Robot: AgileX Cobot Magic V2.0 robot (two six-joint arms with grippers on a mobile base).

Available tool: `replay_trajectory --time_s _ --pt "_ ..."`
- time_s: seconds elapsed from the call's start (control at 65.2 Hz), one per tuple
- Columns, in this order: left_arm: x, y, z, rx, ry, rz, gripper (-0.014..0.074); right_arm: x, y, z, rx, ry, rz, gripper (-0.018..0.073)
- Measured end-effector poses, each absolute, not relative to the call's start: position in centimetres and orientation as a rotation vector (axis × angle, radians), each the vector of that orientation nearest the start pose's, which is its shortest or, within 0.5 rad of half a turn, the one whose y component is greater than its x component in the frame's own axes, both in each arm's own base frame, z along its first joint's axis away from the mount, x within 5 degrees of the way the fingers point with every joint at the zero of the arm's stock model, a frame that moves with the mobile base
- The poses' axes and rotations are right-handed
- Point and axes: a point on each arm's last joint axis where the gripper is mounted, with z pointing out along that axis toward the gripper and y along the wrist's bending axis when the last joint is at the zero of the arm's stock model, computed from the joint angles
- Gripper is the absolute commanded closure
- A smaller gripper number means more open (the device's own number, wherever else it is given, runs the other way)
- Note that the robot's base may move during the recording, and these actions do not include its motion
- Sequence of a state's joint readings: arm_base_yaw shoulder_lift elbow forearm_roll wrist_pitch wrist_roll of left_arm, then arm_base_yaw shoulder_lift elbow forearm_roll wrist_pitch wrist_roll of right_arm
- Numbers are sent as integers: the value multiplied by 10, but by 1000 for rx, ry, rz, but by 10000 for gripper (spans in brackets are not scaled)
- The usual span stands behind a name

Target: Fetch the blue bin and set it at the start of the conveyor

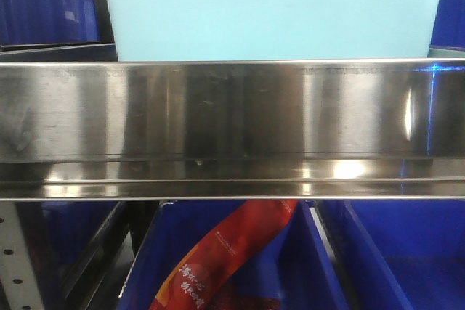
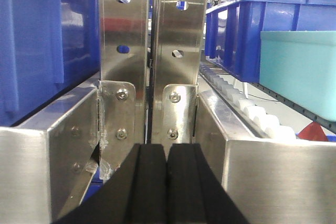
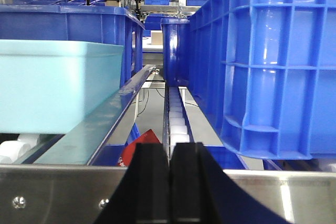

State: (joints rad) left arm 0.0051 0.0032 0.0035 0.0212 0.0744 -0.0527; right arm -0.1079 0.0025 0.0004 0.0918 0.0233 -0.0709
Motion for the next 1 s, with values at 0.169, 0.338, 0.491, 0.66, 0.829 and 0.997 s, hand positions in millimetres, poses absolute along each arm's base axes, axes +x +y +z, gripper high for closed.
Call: replay_trajectory --time_s 0.169,0.338,0.491,0.66,0.829,0.997 --pt "57 0 205 -30 1564 -20 707 56 -6 211 95 1507 -68 721" --pt "57 0 205 -30 1564 -20 707 56 -6 211 95 1507 -68 721" --pt "57 0 205 -30 1560 -20 707 56 -6 211 95 1507 -68 721" --pt "57 0 210 -28 1514 -21 707 56 -6 211 96 1501 -69 721" --pt "56 0 215 -26 1454 -22 707 56 -6 213 96 1484 -70 721" --pt "56 0 220 -26 1401 -25 707 56 -6 216 98 1448 -72 721"
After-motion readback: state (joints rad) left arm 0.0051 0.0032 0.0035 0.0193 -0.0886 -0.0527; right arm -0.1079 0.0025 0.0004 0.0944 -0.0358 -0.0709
